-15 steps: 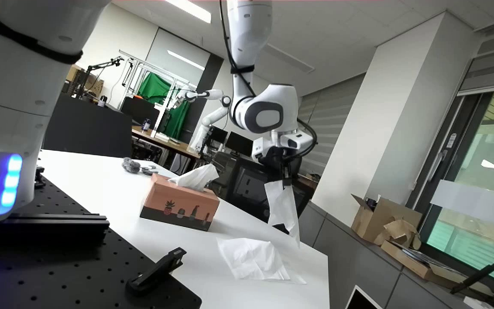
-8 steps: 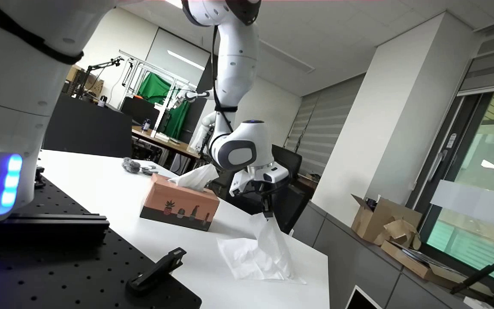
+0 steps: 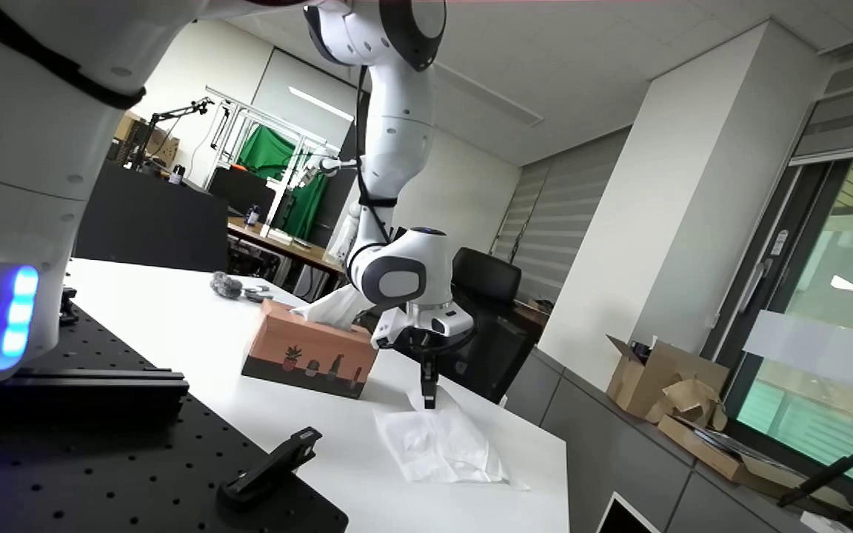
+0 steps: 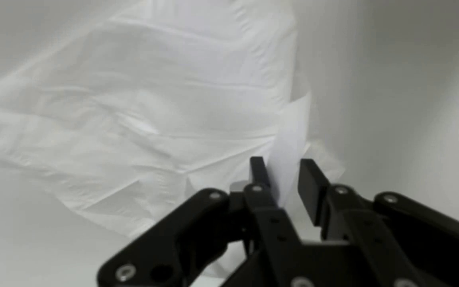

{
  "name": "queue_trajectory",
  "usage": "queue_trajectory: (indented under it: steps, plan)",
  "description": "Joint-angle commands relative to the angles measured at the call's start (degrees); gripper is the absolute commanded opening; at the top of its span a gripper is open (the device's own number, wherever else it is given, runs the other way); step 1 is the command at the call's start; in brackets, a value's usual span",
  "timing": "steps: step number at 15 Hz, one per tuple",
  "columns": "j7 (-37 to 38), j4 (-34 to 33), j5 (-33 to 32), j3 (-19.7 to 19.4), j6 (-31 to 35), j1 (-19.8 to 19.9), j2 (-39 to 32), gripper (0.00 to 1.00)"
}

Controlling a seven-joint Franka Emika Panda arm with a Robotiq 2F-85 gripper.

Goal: Take a tissue paper from the tissue box and put it on the table

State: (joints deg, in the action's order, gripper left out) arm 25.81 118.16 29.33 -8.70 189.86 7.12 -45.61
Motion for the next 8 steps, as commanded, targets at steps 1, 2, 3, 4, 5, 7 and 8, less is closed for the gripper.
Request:
queue_trajectory:
  steps: [1, 2, 3, 4, 5, 7, 8]
  plan:
    - [-0.9, 0.79, -1.29, 5.25, -10.77, 4.09, 6.51, 0.6]
    - [-1.52, 1.07, -1.42, 6.63, -14.91, 5.01, 8.34, 0.66]
    - [-2.18, 1.42, -1.35, 7.32, -19.16, 5.37, 10.25, 0.73]
    - [-3.47, 1.59, -0.91, 8.06, -23.59, 5.91, 12.08, 0.8]
    - [-4.07, 1.56, -0.97, 8.15, -28.42, 6.09, 13.76, 0.86]
    - [-4.29, 1.6, -2.16, 7.4, -38.19, 5.78, 16.68, 0.98]
    - [-4.38, -0.16, -0.29, 6.75, -31.98, 4.35, 12.93, 0.82]
